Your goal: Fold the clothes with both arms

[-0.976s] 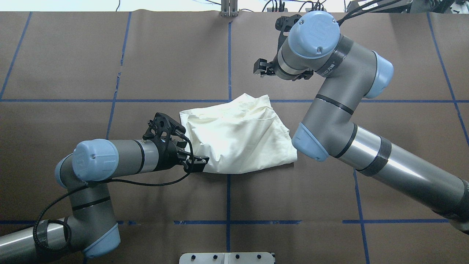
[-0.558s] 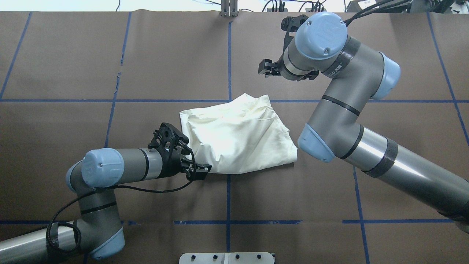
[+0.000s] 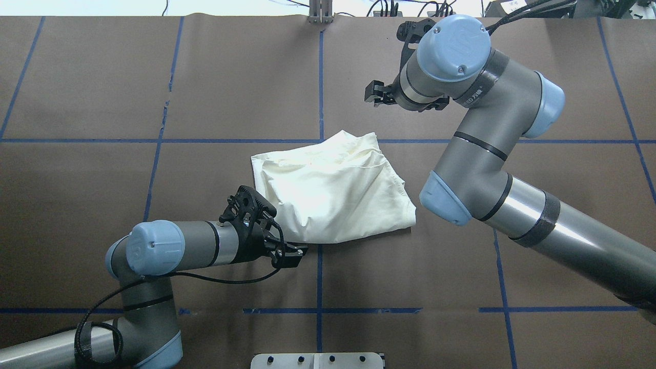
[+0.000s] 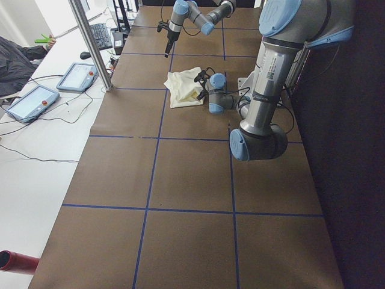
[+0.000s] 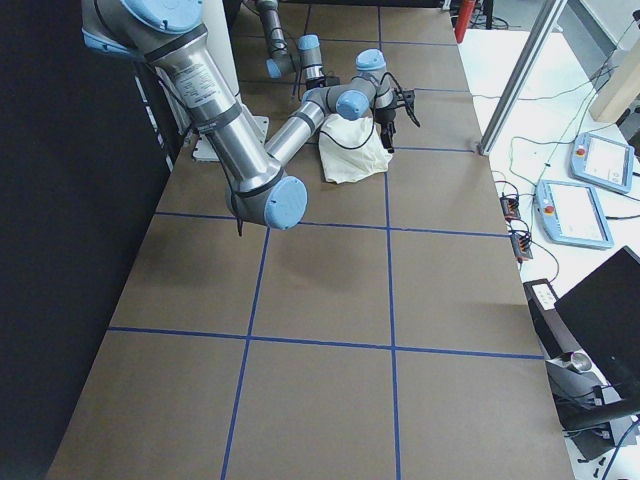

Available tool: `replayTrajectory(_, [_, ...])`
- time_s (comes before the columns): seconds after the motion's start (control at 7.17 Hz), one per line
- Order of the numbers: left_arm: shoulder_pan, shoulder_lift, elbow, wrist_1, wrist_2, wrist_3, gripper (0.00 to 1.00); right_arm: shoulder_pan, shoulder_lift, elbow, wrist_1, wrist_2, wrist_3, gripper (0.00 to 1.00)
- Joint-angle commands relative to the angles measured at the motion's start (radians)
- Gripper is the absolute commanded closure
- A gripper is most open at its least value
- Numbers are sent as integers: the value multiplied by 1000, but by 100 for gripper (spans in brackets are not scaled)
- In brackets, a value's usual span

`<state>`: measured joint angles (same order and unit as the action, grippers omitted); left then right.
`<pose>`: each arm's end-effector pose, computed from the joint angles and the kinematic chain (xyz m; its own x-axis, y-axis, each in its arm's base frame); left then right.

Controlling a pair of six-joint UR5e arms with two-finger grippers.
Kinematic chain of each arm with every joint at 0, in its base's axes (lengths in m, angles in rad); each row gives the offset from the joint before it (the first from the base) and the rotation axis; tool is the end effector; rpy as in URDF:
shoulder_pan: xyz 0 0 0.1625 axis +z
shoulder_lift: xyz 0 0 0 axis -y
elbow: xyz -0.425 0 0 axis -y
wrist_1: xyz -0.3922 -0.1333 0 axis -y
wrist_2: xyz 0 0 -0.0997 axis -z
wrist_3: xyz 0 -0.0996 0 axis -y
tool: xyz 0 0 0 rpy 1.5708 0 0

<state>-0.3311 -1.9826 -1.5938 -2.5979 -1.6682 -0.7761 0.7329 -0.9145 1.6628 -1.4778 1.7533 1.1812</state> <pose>0.5605 -0.3234 0.2984 0.2376 0.6694 -0.7039 0.0893 0.7065 0.7020 -0.4329 -0.5447 0.2233 0.6699 0.1005 0.7356 -0.3274 0.9292 0.1713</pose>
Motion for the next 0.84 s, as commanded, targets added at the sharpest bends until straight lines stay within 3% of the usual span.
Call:
replayTrajectory(0.0, [32, 11, 1, -69, -42, 1, 0, 0, -3, 0, -1, -3, 0, 0])
replayTrajectory(0.56, [38, 18, 11, -169, -111, 1, 0, 2, -11, 0, 1, -5, 0, 0])
replayTrajectory(0.7, [9, 28, -1, -172, -178, 3, 0, 2, -11, 2, 1, -5, 0, 0])
